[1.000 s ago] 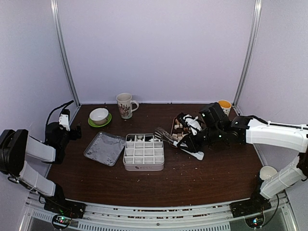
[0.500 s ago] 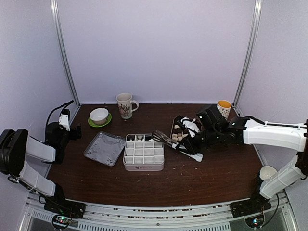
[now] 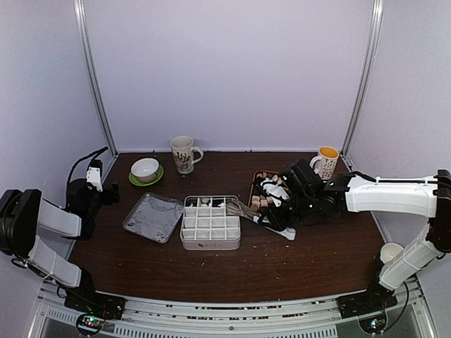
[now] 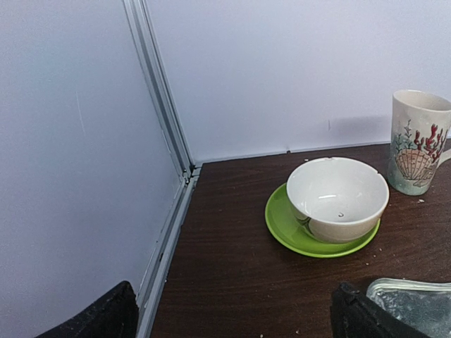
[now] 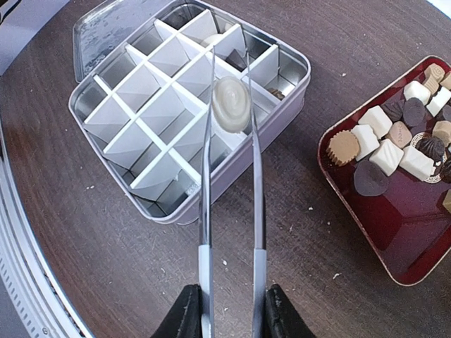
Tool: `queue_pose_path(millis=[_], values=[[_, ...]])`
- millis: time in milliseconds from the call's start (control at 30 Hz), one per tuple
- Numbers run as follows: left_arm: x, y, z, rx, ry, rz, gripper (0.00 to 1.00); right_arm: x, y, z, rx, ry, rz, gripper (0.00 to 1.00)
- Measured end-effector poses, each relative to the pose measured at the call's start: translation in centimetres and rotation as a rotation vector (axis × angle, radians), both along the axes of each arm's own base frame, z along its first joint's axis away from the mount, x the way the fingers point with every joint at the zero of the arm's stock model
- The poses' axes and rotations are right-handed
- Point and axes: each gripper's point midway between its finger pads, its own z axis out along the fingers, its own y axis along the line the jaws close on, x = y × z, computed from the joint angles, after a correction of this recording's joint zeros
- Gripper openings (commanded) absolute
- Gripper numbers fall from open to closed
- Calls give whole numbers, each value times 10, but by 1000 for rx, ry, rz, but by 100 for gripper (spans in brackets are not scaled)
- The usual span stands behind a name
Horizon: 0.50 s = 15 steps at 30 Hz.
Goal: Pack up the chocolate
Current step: Place the fake chocolate in the empty pocket of the box.
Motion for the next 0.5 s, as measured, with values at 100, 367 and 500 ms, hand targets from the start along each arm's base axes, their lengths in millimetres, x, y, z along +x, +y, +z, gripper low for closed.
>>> queue_pose_path(millis=[100,367,500], values=[[0,0,0,0,0,0,98,2,-1,-2,-10,-2,-7,18],[0,0,0,0,0,0,98,7,-1,-3,-30,-17,-17,19],[0,0,0,0,0,0,98,10,1,0,-29,-28,-15,19]])
